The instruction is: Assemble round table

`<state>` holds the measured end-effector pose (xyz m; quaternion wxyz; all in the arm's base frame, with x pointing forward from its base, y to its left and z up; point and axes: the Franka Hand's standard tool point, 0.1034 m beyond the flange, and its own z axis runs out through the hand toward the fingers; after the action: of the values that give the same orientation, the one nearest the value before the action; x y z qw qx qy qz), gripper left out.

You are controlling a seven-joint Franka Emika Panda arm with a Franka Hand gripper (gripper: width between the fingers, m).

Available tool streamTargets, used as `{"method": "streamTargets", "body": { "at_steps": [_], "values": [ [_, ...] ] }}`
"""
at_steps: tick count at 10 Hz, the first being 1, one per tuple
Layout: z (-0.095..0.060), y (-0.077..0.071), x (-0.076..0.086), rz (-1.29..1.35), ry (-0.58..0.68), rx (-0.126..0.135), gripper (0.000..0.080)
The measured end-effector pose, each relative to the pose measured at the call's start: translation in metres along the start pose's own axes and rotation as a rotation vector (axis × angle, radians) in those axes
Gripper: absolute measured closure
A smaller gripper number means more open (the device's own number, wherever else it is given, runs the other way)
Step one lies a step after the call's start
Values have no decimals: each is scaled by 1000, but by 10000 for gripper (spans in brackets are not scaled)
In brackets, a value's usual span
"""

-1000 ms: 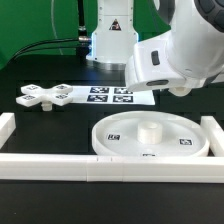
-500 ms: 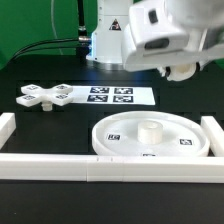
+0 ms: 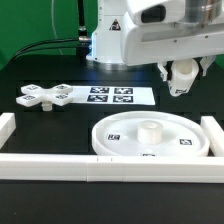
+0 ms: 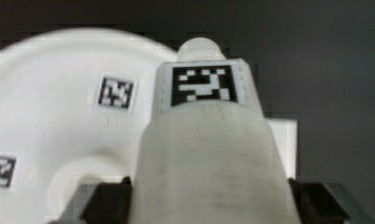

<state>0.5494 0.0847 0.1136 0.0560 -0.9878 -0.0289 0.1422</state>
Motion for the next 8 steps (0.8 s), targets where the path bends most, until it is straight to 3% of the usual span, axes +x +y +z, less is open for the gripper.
{"method": "streamTargets", "body": {
  "at_steps": [2, 3, 6, 8],
  "values": [
    [-15, 17, 9, 28, 113, -4, 390],
    [-14, 24, 11, 39, 152, -6, 390],
    [-16, 25, 21, 34, 369, -26, 390],
    [-14, 34, 28, -46, 488, -62, 390]
  ]
}}
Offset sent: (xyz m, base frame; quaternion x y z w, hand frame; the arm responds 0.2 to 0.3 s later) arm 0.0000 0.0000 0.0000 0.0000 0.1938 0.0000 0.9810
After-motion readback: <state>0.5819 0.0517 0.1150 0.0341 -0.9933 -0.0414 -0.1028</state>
